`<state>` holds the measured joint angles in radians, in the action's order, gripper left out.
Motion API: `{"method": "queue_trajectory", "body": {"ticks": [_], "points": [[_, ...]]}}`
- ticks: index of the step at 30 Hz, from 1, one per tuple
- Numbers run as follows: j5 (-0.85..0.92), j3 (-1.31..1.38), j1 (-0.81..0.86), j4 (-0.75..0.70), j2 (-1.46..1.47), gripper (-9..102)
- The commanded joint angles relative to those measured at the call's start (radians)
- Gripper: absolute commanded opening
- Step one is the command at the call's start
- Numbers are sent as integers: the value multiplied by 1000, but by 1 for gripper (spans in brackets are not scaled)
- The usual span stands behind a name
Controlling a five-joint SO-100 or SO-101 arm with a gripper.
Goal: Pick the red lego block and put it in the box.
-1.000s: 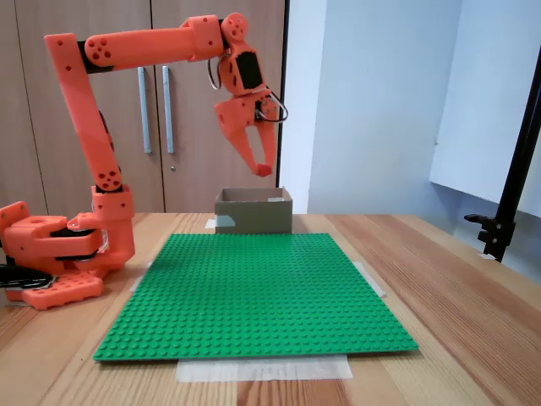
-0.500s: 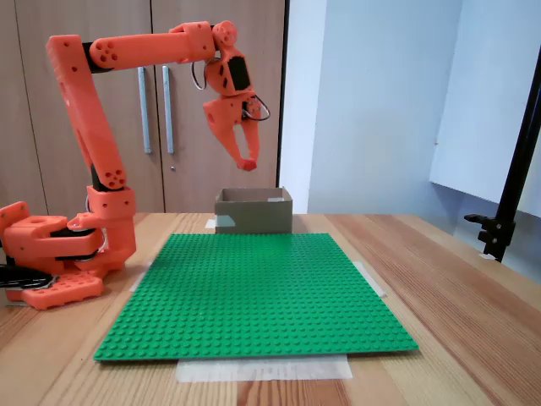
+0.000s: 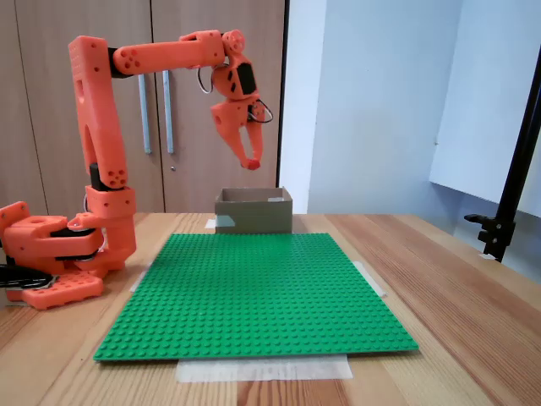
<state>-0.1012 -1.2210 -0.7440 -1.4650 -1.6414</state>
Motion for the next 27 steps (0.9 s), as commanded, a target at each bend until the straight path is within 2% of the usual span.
{"method": "queue_trajectory", "body": {"ticks": [1,17,27], "points": [[-5,87,-6,-2,25,-1],[-31,256,-35,2,213,-1],[-49,255,-40,3,282,-1]]}}
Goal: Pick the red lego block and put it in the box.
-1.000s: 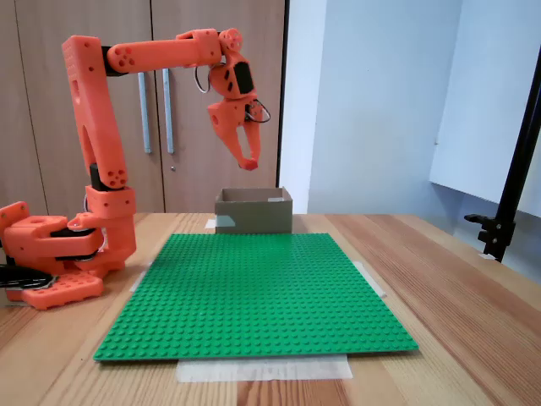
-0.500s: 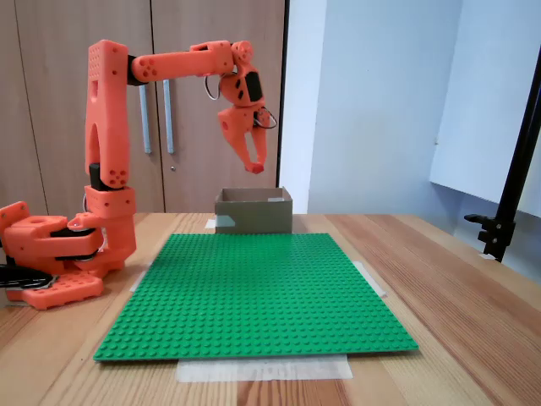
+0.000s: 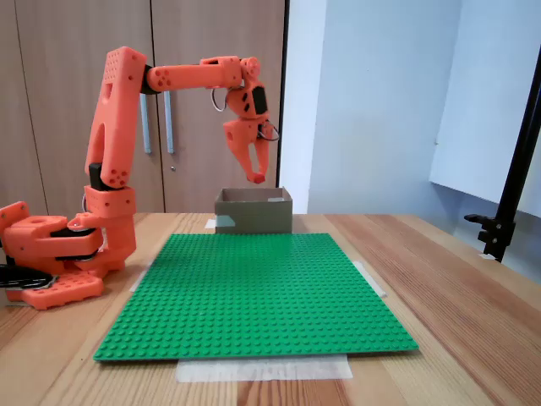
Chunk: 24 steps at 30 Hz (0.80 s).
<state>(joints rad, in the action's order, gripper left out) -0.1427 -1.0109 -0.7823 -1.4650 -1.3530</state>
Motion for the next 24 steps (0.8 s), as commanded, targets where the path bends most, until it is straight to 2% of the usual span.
{"method": "queue_trajectory", "body": {"ticks": [1,24], "points": [[-9,43,-2,3,0,-1],[29,17,-40,54,60,-1]]}}
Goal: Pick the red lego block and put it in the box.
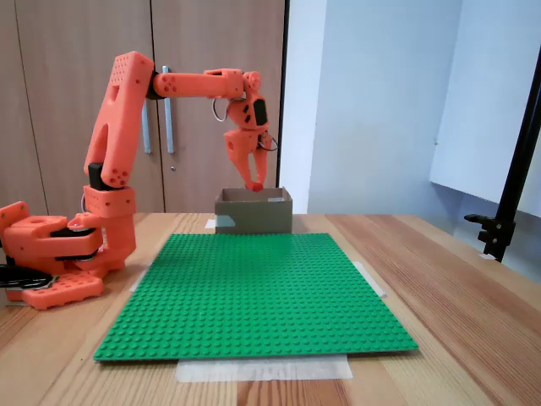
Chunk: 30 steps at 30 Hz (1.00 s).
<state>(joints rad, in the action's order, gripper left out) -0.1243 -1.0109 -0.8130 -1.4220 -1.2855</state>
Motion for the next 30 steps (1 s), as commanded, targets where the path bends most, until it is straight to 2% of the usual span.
{"method": "queue_trajectory", "body": {"ticks": [1,21,30], "points": [[15,15,-11,15,-8,-1],[44,3,-12,18,-14,0],[34,3,-14,8,-20,5]]}}
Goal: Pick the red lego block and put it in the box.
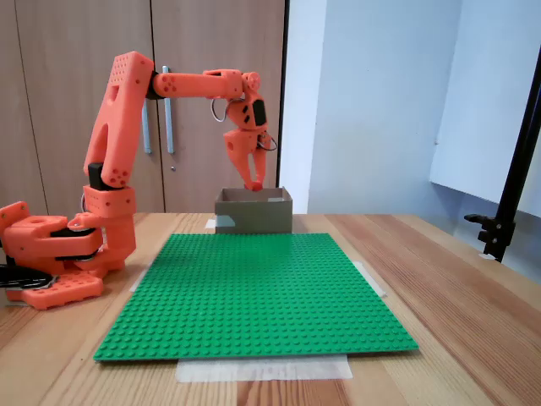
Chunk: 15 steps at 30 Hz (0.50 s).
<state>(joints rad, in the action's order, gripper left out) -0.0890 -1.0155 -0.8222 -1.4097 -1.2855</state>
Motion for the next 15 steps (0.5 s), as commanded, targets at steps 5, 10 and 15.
{"method": "queue_trajectory", "body": {"ticks": [5,10,15], "points": [[-20,8,-12,-23,-20,7],[-26,8,-12,-35,-23,10],[-23,9,-6,-40,-31,12]]}}
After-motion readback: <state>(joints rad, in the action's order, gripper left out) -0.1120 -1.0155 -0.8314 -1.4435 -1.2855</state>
